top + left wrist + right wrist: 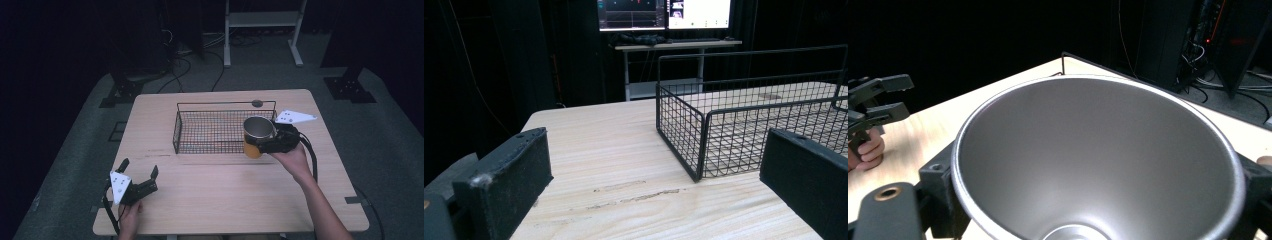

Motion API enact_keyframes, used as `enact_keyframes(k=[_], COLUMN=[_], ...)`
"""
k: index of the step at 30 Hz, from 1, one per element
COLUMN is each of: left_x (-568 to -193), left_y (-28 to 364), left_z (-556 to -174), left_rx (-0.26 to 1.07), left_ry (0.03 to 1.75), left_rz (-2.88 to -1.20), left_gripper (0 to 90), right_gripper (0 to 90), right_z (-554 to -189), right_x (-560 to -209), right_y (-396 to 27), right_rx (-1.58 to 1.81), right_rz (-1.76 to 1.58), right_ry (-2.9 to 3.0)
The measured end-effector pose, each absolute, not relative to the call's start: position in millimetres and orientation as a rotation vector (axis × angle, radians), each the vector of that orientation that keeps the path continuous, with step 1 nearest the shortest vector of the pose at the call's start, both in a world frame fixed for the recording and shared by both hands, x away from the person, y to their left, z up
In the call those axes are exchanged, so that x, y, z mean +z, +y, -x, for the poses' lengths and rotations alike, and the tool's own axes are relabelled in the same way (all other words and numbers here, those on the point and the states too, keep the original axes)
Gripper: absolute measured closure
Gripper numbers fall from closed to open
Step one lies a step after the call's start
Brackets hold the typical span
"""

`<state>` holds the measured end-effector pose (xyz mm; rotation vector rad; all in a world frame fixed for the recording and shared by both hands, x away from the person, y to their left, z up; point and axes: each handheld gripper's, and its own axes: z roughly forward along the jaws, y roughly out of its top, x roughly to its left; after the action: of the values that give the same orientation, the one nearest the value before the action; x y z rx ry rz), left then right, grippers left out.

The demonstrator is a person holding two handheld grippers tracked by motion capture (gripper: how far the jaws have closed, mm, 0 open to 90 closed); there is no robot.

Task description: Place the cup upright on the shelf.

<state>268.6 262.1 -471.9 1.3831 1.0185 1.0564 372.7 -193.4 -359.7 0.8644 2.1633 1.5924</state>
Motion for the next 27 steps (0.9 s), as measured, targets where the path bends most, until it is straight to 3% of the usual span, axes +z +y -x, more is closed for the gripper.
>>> enact_keyframes(k=[12,27], left_x=[-472,-472], left_y=[262,263], left_z=[-269,-269], left_rx=[1.054,1.049], left_ry=[1.017,1.018], left_rz=[-1.382,-1.380], left_gripper=[0.0,0.0], right_gripper=[11.7,11.7], right_z=[-396,-437], right_x=[-333,-337], right_y=[-175,-166], right_rx=[1.537,1.504], right_rz=[-0.818,-0.840], right_ry=[2.183,2.217])
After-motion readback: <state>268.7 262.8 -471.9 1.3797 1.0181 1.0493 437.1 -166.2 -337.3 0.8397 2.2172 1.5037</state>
